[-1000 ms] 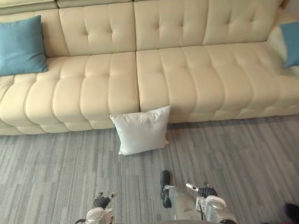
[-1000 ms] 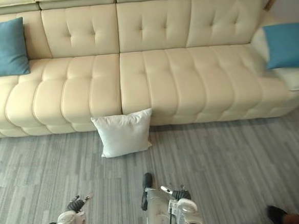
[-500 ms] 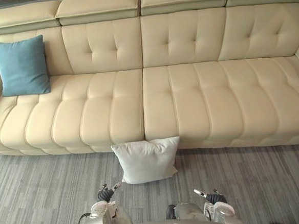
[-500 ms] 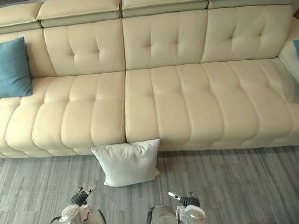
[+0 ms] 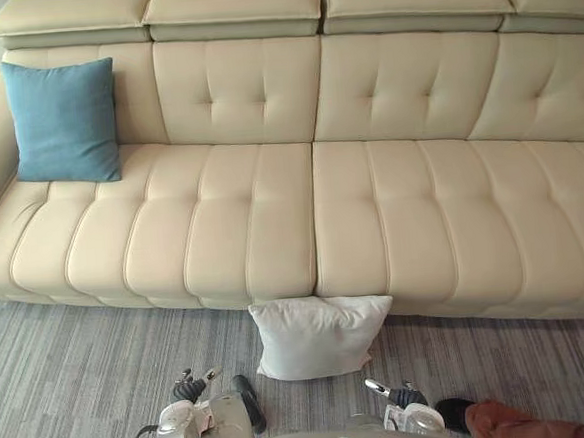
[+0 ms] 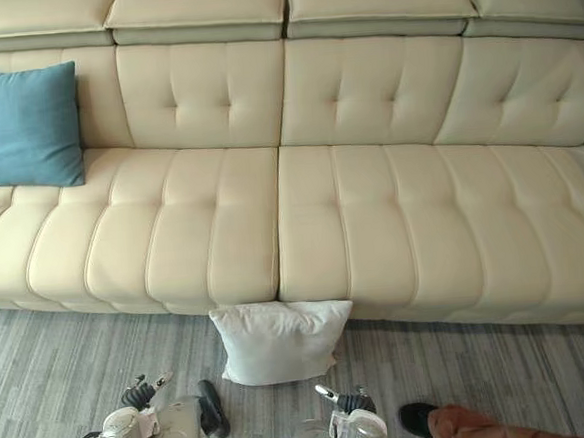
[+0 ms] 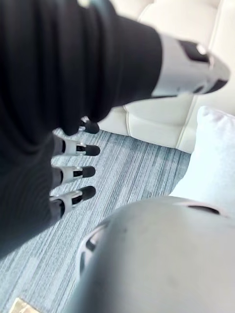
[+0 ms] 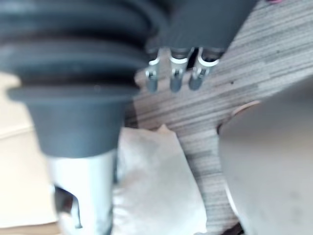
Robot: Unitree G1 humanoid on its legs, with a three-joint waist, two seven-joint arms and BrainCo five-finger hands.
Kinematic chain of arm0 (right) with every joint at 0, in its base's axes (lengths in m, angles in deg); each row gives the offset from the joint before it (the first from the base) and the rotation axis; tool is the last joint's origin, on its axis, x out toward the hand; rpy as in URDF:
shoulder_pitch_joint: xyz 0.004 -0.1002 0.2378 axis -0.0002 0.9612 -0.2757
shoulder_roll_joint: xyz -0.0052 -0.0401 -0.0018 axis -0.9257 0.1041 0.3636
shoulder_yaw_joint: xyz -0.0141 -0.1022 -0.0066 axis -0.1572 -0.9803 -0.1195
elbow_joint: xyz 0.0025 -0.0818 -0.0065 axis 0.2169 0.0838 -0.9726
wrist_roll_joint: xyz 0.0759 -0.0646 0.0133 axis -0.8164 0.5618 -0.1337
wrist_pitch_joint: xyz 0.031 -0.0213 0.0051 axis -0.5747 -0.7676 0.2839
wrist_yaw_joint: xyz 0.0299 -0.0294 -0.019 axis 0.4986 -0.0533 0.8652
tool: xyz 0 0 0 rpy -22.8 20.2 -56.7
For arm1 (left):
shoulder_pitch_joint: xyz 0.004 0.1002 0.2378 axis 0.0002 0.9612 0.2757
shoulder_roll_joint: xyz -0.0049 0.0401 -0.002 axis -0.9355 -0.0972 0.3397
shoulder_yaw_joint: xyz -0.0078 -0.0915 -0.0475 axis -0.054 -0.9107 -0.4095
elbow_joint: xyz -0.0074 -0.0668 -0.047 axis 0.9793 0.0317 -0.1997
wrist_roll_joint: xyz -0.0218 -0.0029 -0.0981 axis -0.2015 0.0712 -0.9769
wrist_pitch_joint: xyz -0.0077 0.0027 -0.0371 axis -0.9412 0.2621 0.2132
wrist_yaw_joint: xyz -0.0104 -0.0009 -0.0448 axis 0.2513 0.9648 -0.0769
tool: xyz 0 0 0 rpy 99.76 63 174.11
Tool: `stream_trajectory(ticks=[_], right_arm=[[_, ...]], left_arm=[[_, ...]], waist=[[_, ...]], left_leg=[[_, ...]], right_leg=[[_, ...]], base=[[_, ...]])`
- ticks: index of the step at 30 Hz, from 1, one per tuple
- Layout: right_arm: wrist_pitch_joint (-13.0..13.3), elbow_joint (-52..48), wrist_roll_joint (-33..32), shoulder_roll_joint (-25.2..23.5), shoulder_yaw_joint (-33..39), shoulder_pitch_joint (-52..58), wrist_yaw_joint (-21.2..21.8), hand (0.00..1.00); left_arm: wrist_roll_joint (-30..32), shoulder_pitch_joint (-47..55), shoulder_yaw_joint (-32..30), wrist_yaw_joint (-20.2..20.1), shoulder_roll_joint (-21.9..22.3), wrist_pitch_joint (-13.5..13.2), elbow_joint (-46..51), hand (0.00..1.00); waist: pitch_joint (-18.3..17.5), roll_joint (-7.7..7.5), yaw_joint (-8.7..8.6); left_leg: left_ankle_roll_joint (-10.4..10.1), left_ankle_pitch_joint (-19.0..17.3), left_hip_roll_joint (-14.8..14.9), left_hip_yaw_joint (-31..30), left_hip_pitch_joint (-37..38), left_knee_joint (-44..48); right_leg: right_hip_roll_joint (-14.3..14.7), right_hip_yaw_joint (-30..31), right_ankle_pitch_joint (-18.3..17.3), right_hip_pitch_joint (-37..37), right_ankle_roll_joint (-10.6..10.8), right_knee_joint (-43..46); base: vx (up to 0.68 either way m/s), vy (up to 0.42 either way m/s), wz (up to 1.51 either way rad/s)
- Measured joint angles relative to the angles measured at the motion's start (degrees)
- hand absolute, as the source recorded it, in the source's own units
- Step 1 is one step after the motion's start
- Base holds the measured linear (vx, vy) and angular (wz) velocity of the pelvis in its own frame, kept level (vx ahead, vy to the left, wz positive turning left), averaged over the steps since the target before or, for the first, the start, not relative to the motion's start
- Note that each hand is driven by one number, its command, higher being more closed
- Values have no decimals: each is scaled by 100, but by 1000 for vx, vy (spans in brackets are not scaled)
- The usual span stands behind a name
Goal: Pick up cushions and gather them together orderly.
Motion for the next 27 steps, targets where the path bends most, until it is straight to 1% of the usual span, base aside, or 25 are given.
stream_trajectory(ticks=[1, 2, 3, 4, 5, 6, 7, 8, 9, 10, 11, 14, 18, 22, 24, 27], right_arm=[[-2, 26, 1, 25, -1, 0, 1, 0], [-2, 39, 1, 27, 0, 0, 1, 0], [-3, 61, 3, 27, -6, 1, 1, 0], [-3, 92, 5, 27, -7, 0, 2, 0], [5, 187, 10, 36, -16, -12, 2, 0], [10, 225, 16, 38, -77, -67, 2, 0], [-19, 236, 17, 24, -116, -86, 7, 0], [-37, 224, 9, 2, -118, -115, 8, 0], [-32, 217, 9, 5, -132, -108, 9, 0], [-23, 218, 9, 8, -151, -107, 8, 0], [-16, 221, 13, 33, -229, -105, 8, 0], [5, 228, 12, 24, -222, -99, 9, 0], [-24, 244, 16, 13, -218, -91, 9, 0], [-29, 389, 15, 0, -216, -115, 9, 0], [-39, 487, 18, 1, -221, -144, 10, 0], [-38, 534, 19, -3, -221, -158, 9, 0]], left_arm=[[0, 6, 47, 0, -20, 1, -35, 0], [0, 12, 55, 0, -35, 1, -53, 0], [0, 35, 133, 1, -88, 1, -75, 0], [0, 54, 154, 1, -112, 0, -108, 0], [-2, 97, 155, 1, -115, 0, -114, 0], [-5, 114, 153, 2, -131, -1, -103, 0], [-14, 113, 149, -2, -147, -7, -87, 0], [-15, 123, 150, -2, -223, -6, -101, 0], [-15, 128, 149, 4, -223, -3, -112, 0], [-15, 128, 151, 3, -222, -3, -115, 0], [-11, 133, 152, 1, -220, -3, -160, 0], [-12, 124, 144, -3, -191, -4, -218, 0], [-12, 124, 125, 8, -183, -3, -225, 0], [-5, 134, 138, -2, -215, -3, -263, 0], [-2, 152, 152, -4, -227, -5, -262, 0], [1, 164, 230, -8, -260, -5, -260, 0]], waist=[[-21, -11, 1], [-27, -21, 2], [-54, -63, 3], [-76, -86, 2], [-94, -103, 8], [-92, -186, 33], [-76, -265, 53], [-60, -302, 19], [-24, -375, 10], [-30, -365, -9], [-66, -311, -72], [-77, -318, -101], [-101, -330, -98], [-178, -396, -107], [-235, -430, -97], [-264, -455, -104]], left_leg=[[12, 185, -110, -7, 130, -366], [-8, 254, -161, -10, 195, -526], [5, 448, -306, -9, 360, -944], [2, 571, -390, -2, 462, -1195], [-69, 764, -546, 17, 698, -1755], [-86, 825, -664, 11, 756, -1943], [-78, 818, -731, 19, 763, -1944], [-58, 802, -806, 4, 813, -1943], [15, 751, -870, -8, 896, -1939], [34, 736, -890, -50, 937, -1942], [34, 737, -919, -170, 958, -1944], [35, 737, -937, -318, 940, -1944], [44, 731, -991, -343, 947, -1947], [99, 690, -1072, -453, 965, -1947], [147, 655, -1102, -463, 968, -1946], [140, 599, -1112, -450, 976, -1945]], right_leg=[[-12, 13, 103, -10, -8, -93], [-22, 17, 123, -11, -9, -119], [-68, 27, 131, -21, -12, -168], [-95, 34, 127, -24, -13, -210], [-122, 48, 72, -58, -58, -237], [-186, 54, -142, -138, -121, -185], [-259, 66, -332, -178, -94, -122], [-354, 129, -494, -290, 10, 150], [-422, 165, -576, -323, -9, 336], [-434, 184, -628, -320, -93, 414], [-428, 192, -667, -276, -180, 427], [-369, 156, -605, -110, -302, 153], [-363, 171, -597, 66, -317, -86], [-363, 268, -554, 227, -384, -267], [-365, 322, -547, 233, -381, -272], [-363, 354, -457, 231, -279, -318]], base=[[-65, 24, -15], [-75, 28, -16], [-111, 46, -13], [-176, 74, -24], [-170, 74, -33], [-153, 62, -40], [-137, 23, -36], [-152, 29, -30], [-148, 41, -20], [-105, 62, -6], [-67, 49, 6], [-35, 47, 16], [24, 42, 14], [66, 12, 13], [88, -14, 2], [84, -31, -8]])
